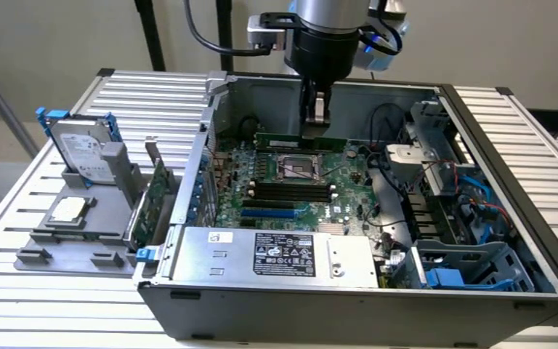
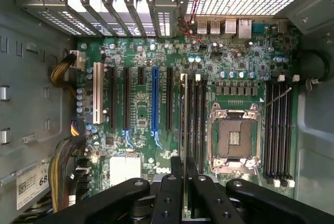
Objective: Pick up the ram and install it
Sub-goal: 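Insert the ram into the slot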
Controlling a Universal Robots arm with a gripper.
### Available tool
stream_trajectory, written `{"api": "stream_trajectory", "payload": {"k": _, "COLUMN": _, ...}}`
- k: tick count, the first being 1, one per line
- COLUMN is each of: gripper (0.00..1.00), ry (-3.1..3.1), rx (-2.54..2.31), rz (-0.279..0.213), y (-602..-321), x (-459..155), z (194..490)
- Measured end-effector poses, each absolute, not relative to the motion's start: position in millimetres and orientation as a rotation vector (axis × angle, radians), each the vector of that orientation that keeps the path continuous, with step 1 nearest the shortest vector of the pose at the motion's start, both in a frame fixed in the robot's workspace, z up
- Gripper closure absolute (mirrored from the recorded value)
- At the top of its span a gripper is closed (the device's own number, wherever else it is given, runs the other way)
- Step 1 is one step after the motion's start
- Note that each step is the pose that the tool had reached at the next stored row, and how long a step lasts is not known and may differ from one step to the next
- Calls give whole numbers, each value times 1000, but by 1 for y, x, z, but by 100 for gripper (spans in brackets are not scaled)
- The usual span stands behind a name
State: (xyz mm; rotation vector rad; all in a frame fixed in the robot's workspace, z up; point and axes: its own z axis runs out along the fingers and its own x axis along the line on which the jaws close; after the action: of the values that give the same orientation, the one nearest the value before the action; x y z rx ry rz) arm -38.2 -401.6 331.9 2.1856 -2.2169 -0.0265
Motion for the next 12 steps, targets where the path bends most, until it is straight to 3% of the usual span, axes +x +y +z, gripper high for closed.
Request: {"api": "stream_trajectory", "payload": {"k": 12, "gripper": 86, "ry": -2217, "rx": 2186, "rz": -26, "y": -401, "x": -37, "z": 310}}
